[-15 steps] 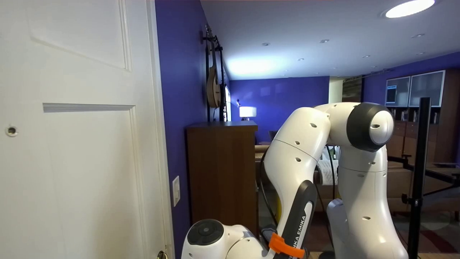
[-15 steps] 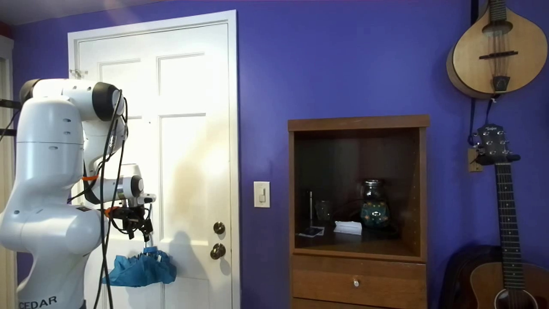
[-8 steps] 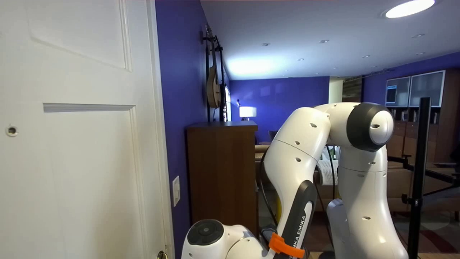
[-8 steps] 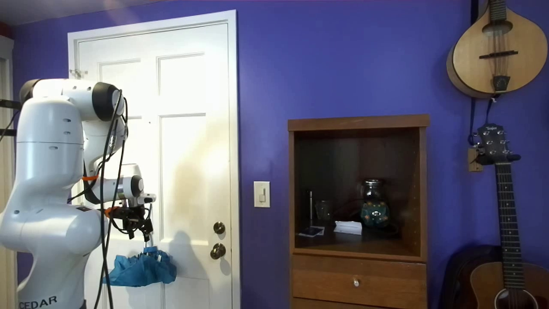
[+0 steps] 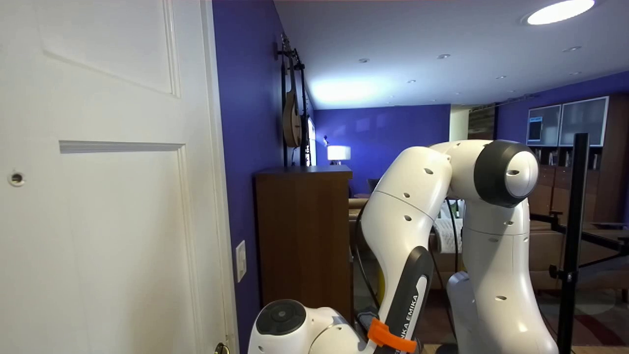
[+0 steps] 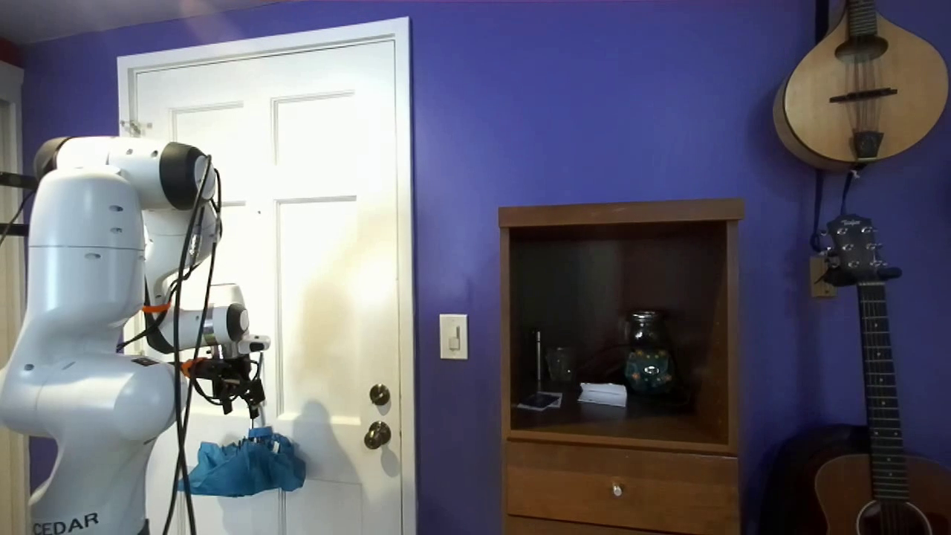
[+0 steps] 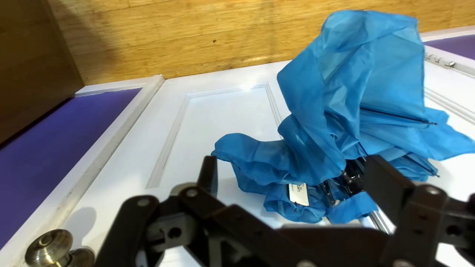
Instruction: Remove the blue umbrella from the door and put it on top of the cabinet on the right
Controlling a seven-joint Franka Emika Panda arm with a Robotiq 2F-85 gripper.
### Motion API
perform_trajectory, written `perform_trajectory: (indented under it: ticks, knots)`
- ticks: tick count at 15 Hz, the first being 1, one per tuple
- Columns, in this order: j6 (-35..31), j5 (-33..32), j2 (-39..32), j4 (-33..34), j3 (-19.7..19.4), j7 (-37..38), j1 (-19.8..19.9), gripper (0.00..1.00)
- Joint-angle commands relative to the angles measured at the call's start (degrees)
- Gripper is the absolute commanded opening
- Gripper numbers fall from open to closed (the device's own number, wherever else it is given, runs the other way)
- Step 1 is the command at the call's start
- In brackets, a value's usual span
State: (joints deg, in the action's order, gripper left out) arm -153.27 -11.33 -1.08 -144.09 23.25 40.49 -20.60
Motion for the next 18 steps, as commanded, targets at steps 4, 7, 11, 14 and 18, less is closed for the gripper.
perform_trajectory:
  ticks: [4, 7, 11, 14, 18]
  knots:
    - [0.1, 0.3, 0.1, 0.0, -0.7, -0.3, -0.7, 1.0]
    - [0.1, 0.3, 0.1, 0.0, -0.7, -0.3, -0.7, 1.0]
    - [-2.7, 0.2, -2.0, 0.9, -0.5, 1.0, -1.1, 1.0]
    - [-7.4, -1.4, -4.3, 1.0, 0.6, 4.3, -1.0, 1.0]
    - [-12.5, -5.3, -7.7, 1.3, -0.1, 10.8, -2.7, 1.0]
